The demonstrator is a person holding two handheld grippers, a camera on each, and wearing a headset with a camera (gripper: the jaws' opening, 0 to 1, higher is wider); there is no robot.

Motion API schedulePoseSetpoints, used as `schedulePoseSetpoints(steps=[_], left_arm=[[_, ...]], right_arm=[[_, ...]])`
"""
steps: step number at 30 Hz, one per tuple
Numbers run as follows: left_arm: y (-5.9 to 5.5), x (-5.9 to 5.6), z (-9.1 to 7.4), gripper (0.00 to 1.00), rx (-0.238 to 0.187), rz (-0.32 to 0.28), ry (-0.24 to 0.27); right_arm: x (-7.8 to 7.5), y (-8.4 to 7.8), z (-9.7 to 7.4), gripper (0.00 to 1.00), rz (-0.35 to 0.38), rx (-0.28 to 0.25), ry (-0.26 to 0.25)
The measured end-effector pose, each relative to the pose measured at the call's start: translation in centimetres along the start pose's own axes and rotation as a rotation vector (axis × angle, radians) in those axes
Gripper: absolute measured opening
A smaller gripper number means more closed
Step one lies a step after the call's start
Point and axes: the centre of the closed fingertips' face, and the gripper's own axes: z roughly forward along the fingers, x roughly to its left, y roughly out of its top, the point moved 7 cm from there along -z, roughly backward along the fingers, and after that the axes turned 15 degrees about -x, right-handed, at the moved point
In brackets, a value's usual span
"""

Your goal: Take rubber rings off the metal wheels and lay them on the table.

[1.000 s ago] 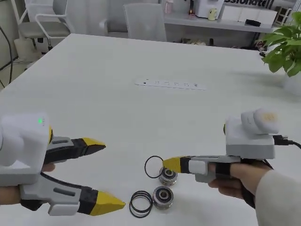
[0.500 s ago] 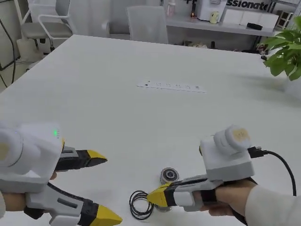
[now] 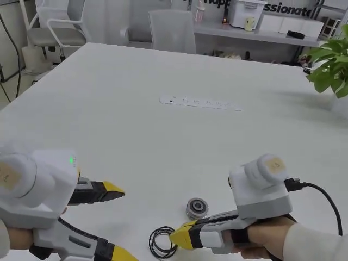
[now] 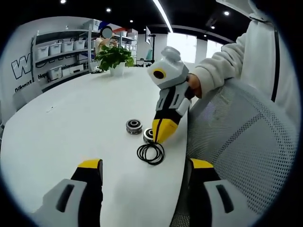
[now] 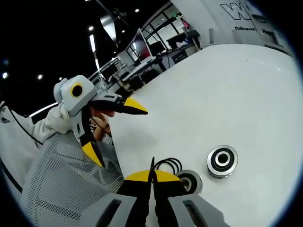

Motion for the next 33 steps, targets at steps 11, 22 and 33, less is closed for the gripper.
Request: schedulePoseSetpoints(steps=[11,22,33], left_arm=[[0.04,-0.07,0.00,0.71,0.002,0.000,0.000],[-0.03,-0.07,0.00,0.71,0.001,-0.004,0.000],[-0.18,-0.12,0.02,0.70,0.007,-0.008,-0.003]], right_arm=[[-0.21,0.25,-0.21,0.00,0.014,-0.012,-0.007],[0.24,0.45,-0.11,0.00,0.021,-0.022,0.025],[-0.61,-0.03,-0.24,0.00,-0.003,0.009,-0.034]])
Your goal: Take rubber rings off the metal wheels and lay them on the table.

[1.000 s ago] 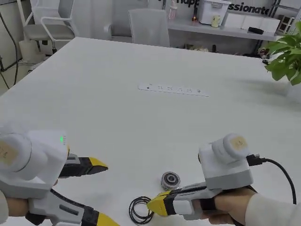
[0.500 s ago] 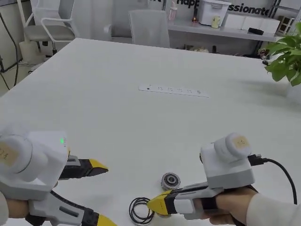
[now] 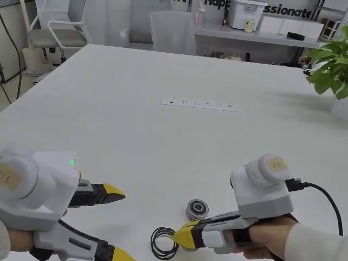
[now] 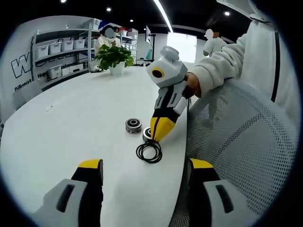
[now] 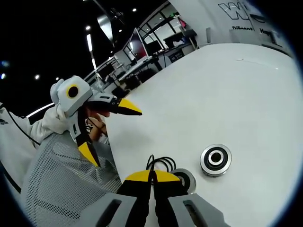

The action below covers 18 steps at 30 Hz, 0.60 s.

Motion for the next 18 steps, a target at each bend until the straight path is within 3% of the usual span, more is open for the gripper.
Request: schedulePoseSetpoints(steps=[11,18], left_arm=[[0.04,-0.01,0.00,0.69,-0.001,0.001,0.001],[0.02,0.01,-0.01,0.69,0.000,0.001,0.002]], right_arm=[[-0.13,0.02,-0.03,0.06,-0.027,0.004,-0.011],[-0.23,0.68,-0.14,0.13,-0.046,-0.030,-0.018]])
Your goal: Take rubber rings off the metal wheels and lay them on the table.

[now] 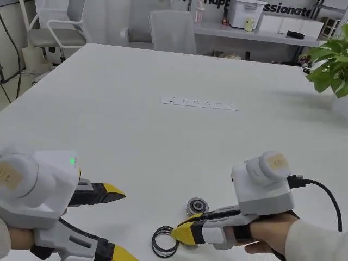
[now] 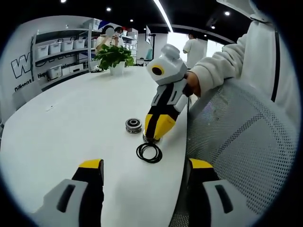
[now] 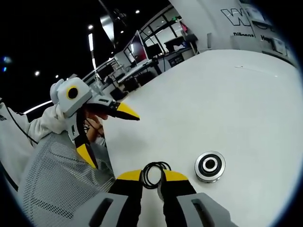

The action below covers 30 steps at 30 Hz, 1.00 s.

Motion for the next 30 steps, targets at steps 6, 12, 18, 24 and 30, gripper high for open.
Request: schedulePoseSetpoints(steps=[6,12,18,24,30], left_arm=[[0.0,0.0,0.0,0.69,-0.003,-0.001,0.003],[0.1,0.1,-0.1,0.69,-0.012,-0.001,0.008],[0.2,0.1,-0.1,0.69,-0.017,0.003,0.009],[0.9,-0.1,-0.1,0.70,-0.045,0.007,0.003],[1.6,-0.8,0.2,0.80,-0.041,0.006,-0.026]], right_arm=[[-0.3,0.6,-0.3,0.12,0.005,-0.030,-0.012],[-0.5,1.6,-0.8,0.13,0.001,-0.073,-0.028],[-0.6,2.6,-1.4,0.14,-0.009,-0.121,-0.044],[-0.3,4.0,-2.1,0.16,-0.020,-0.177,-0.045],[0.4,5.7,-3.3,0.24,-0.070,-0.244,-0.029]])
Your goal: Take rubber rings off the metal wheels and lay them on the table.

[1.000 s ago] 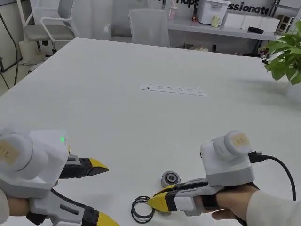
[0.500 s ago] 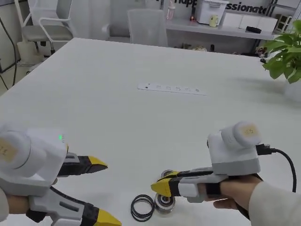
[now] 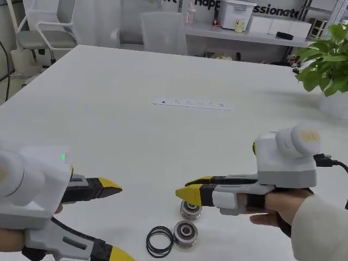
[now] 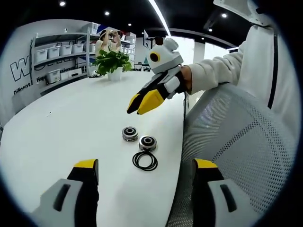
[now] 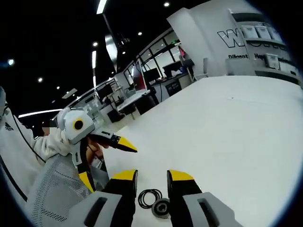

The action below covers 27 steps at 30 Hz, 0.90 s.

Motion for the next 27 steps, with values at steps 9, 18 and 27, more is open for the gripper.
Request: schedulePoseSetpoints(steps=[9,18,27], left_arm=[[2.3,-0.7,-0.8,0.95,-0.048,0.016,-0.007],[3.5,-0.9,-2.5,0.99,-0.065,0.049,0.030],[2.8,-1.6,-4.6,0.99,-0.097,0.009,0.065]], right_arm=[[0.7,1.4,-1.2,0.43,-0.049,-0.019,0.013],[1.2,2.3,-3.2,0.61,-0.178,0.028,0.030],[0.6,2.2,-7.8,0.81,-0.282,0.087,-0.025]])
